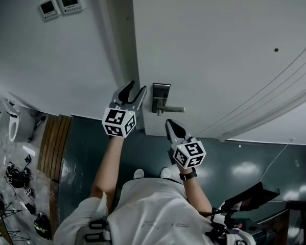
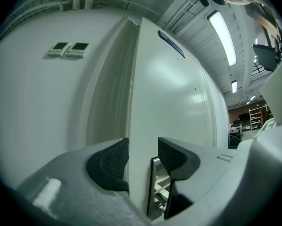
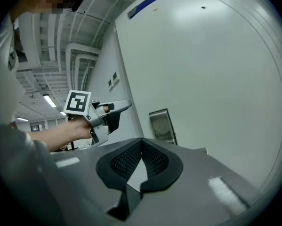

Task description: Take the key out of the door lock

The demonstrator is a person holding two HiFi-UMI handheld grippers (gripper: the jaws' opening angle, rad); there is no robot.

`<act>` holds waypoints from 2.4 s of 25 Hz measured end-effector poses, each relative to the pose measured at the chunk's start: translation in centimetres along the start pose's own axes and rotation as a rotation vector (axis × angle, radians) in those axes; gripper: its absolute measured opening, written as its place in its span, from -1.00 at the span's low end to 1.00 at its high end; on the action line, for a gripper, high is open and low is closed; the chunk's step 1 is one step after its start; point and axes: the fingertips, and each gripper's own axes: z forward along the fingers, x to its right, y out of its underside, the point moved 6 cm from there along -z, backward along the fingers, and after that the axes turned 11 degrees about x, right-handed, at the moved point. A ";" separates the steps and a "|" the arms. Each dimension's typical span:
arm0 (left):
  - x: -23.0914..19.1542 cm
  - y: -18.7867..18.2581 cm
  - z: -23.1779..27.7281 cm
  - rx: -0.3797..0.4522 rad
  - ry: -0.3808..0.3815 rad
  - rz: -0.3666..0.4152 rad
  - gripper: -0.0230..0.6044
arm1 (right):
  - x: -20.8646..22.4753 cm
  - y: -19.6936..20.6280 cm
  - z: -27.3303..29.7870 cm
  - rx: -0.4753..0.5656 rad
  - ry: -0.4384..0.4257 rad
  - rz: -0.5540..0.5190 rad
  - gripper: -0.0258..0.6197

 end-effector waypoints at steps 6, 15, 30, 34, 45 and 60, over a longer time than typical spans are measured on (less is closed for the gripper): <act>-2.0 0.7 2.6 -0.016 0.023 -0.030 -0.25 | 0.8 3.9 0.2 -0.081 0.047 0.200 -0.91; -2.1 1.5 4.5 0.023 0.073 -0.116 -0.41 | 4.3 7.1 0.6 -0.036 0.086 0.501 -0.51; -1.8 1.8 4.6 0.028 0.060 -0.098 -0.44 | 9.5 15.6 7.9 -0.010 0.136 0.963 -0.50; -1.7 2.0 4.6 0.020 0.047 -0.111 -0.44 | 9.9 15.9 9.1 0.040 0.129 1.030 -0.81; -1.6 1.5 4.3 0.012 0.018 -0.120 -0.43 | 9.4 16.3 8.6 0.137 0.152 1.172 -0.83; -1.1 2.4 2.7 0.009 0.016 -0.152 -0.48 | 5.3 17.9 -1.9 0.110 0.203 1.017 -0.83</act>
